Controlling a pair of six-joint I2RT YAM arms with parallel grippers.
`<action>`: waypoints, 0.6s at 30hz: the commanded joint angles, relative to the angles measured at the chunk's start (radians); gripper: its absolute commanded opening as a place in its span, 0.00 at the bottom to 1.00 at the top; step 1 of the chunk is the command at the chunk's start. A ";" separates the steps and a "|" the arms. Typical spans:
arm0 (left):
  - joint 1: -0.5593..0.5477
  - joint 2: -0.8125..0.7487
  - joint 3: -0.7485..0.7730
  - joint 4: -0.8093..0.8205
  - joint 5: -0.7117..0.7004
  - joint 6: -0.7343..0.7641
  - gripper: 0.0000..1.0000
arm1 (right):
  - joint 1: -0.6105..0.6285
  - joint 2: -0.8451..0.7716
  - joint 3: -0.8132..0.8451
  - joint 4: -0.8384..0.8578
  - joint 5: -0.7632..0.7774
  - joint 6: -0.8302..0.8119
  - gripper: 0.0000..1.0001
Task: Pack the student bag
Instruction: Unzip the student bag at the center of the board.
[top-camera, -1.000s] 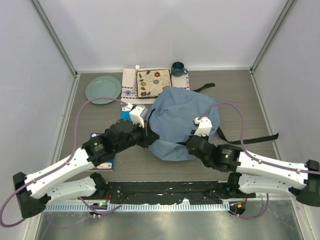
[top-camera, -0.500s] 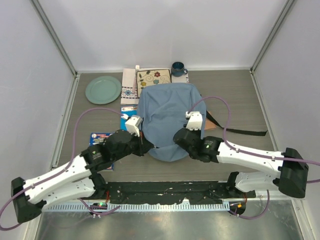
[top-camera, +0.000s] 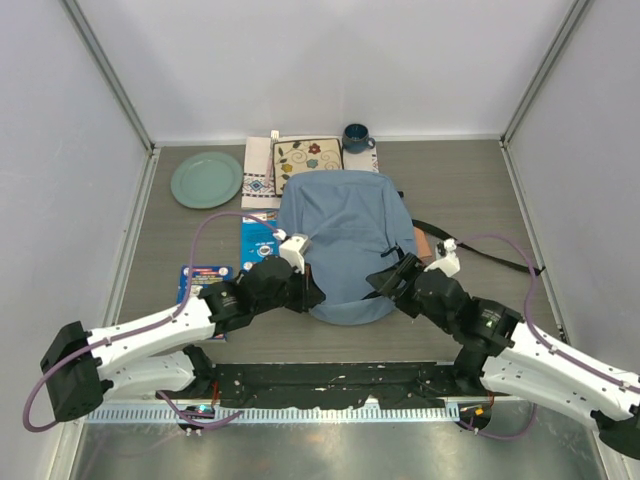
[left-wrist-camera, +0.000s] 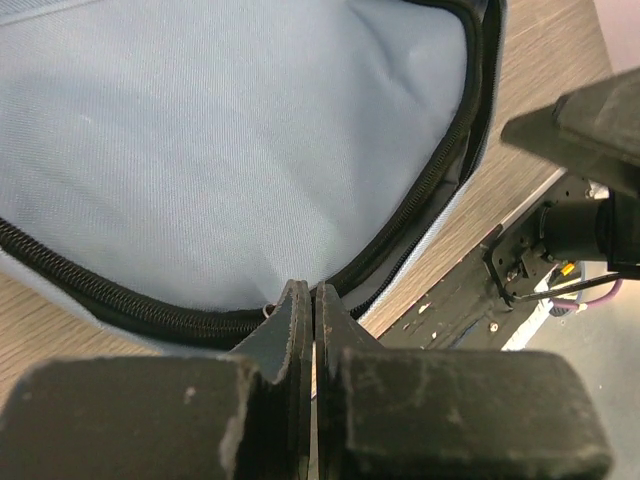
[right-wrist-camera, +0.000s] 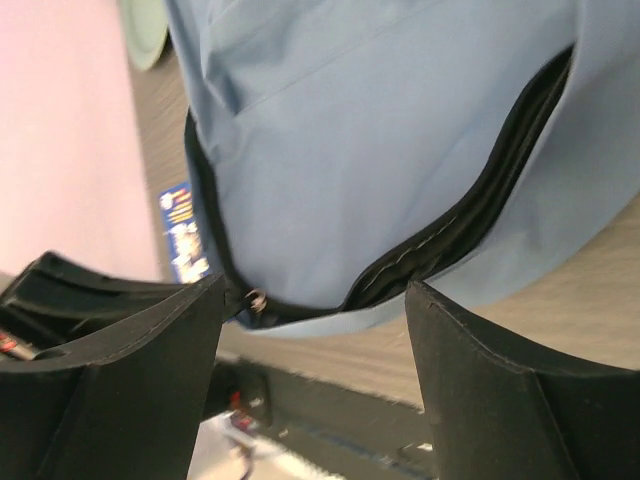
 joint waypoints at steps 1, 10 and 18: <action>-0.002 0.039 0.039 0.084 0.053 -0.003 0.00 | 0.016 0.015 -0.104 0.145 -0.198 0.321 0.78; -0.002 0.058 0.033 0.125 0.021 -0.026 0.00 | 0.036 0.104 -0.099 0.211 -0.160 0.500 0.79; -0.004 0.027 0.044 0.072 0.028 -0.002 0.00 | 0.036 0.257 -0.026 0.267 -0.187 0.590 0.79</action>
